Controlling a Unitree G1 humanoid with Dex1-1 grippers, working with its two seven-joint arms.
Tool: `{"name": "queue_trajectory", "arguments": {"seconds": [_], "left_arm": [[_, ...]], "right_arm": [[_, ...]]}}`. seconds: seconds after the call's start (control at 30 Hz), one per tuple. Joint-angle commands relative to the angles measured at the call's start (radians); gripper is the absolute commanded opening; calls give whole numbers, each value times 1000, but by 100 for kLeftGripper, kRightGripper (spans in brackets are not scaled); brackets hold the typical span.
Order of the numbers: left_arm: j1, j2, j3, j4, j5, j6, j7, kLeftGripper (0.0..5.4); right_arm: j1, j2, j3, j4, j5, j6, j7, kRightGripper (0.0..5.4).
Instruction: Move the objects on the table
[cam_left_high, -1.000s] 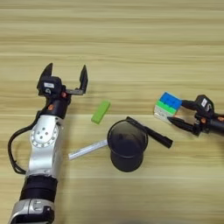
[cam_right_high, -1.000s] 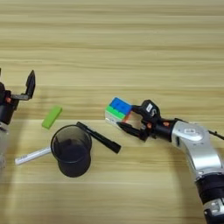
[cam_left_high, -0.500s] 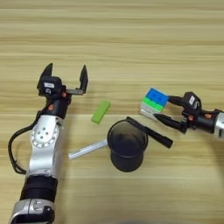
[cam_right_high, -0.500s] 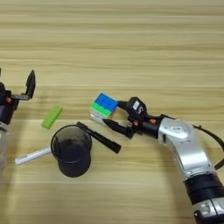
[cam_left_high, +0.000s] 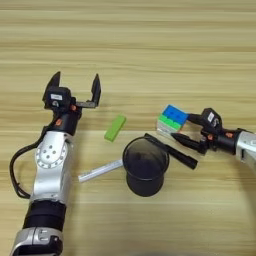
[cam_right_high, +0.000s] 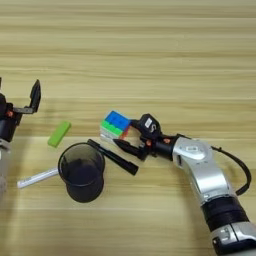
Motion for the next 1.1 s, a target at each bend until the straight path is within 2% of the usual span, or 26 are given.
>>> {"name": "queue_trajectory", "arguments": {"seconds": [0.03, 0.23, 0.57, 0.93, 1.1], "left_arm": [[-2, 2, -4, -8, 15, -5, 2, 540], [-3, 1, -4, -3, 15, -8, 2, 540], [-4, 2, -3, 1, 15, -9, 0, 540], [-6, 3, -2, 6, 14, -12, 0, 540], [-7, 4, -3, 9, 15, -11, -3, 540]], "right_arm": [[-20, 2, -1, 12, -17, -6, -13, 349], [-20, 2, -2, 6, -15, -7, -17, 432], [-17, 5, -35, -59, 20, 10, -22, 539], [6, 0, -72, -190, 59, 31, -32, 539], [16, 7, -108, -233, 81, 36, -71, 539]]}}
